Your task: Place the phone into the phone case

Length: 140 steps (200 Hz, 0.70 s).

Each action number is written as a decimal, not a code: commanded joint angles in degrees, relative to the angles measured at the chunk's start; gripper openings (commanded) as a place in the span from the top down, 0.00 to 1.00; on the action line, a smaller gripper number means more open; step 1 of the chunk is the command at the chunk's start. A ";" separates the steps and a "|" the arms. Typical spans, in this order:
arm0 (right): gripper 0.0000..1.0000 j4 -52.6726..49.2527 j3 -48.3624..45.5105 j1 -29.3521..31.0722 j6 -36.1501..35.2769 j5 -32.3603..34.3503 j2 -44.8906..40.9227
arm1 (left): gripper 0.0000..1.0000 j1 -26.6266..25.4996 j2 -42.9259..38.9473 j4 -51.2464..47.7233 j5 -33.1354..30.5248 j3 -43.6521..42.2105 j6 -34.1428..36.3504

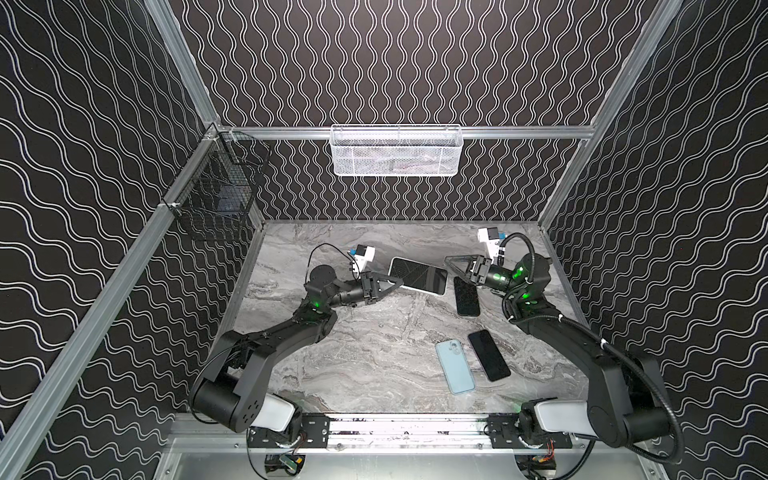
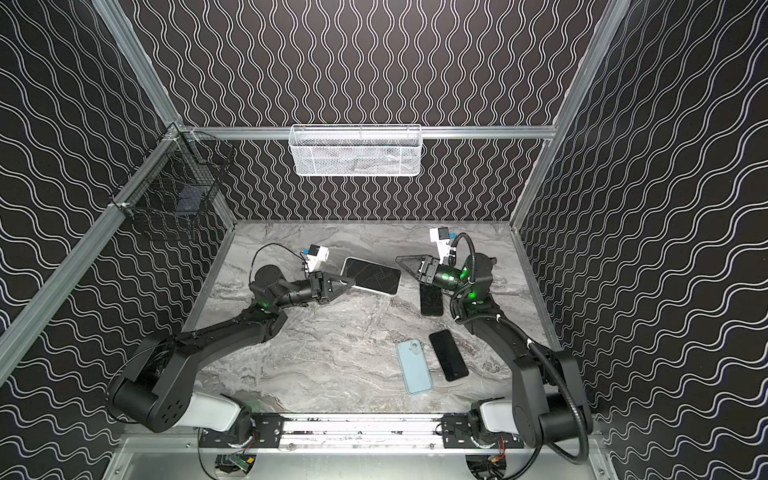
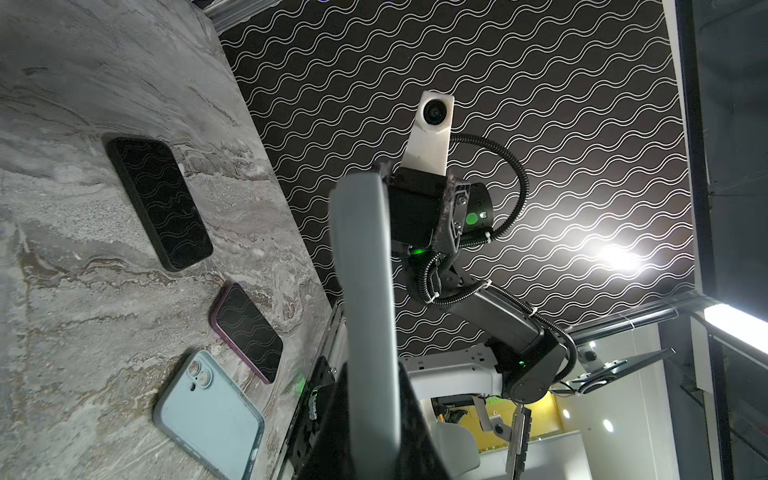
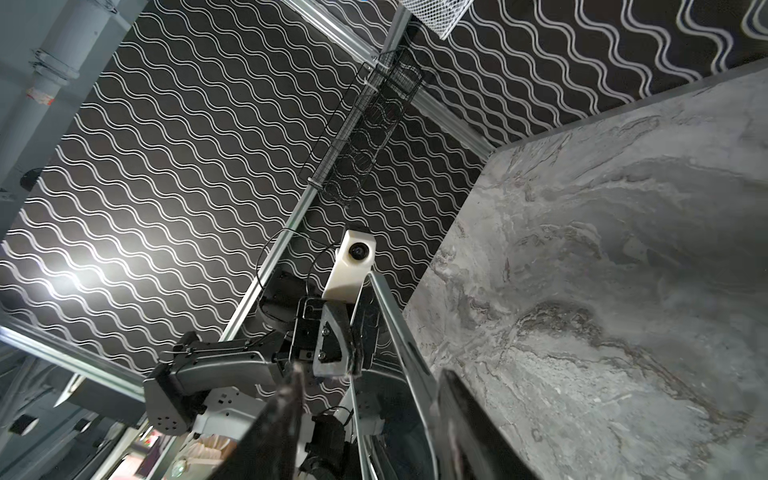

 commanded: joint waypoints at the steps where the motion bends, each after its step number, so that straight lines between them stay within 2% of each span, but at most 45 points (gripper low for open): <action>1: 0.38 -9.40 0.50 -0.30 -6.20 3.18 -1.06 | 1.00 0.00 -0.25 3.13 -0.23 0.88 0.14; 31: 0.33 -5.47 0.04 -0.31 -2.64 -2.78 1.54 | 1.00 0.00 0.07 2.97 -0.30 1.69 0.15; 51: 0.36 1.23 -1.25 -0.16 1.57 -5.13 3.33 | 1.00 -0.09 0.76 3.60 -0.30 2.04 -0.36; 70: 0.45 7.70 -2.18 -0.08 5.63 -6.38 4.29 | 1.00 -0.28 1.26 3.96 -0.47 2.29 -0.71; 94: 0.63 12.95 -2.54 0.13 9.07 -7.02 5.08 | 1.00 -0.73 1.48 2.83 -0.63 2.84 0.05; 116: 0.76 12.62 -2.48 0.20 8.75 -6.68 4.93 | 1.00 -0.99 1.77 2.42 -0.67 3.31 0.14; 140: 0.85 10.01 -2.12 0.14 6.94 -6.04 4.57 | 1.00 -1.30 1.88 1.91 -0.66 3.68 0.40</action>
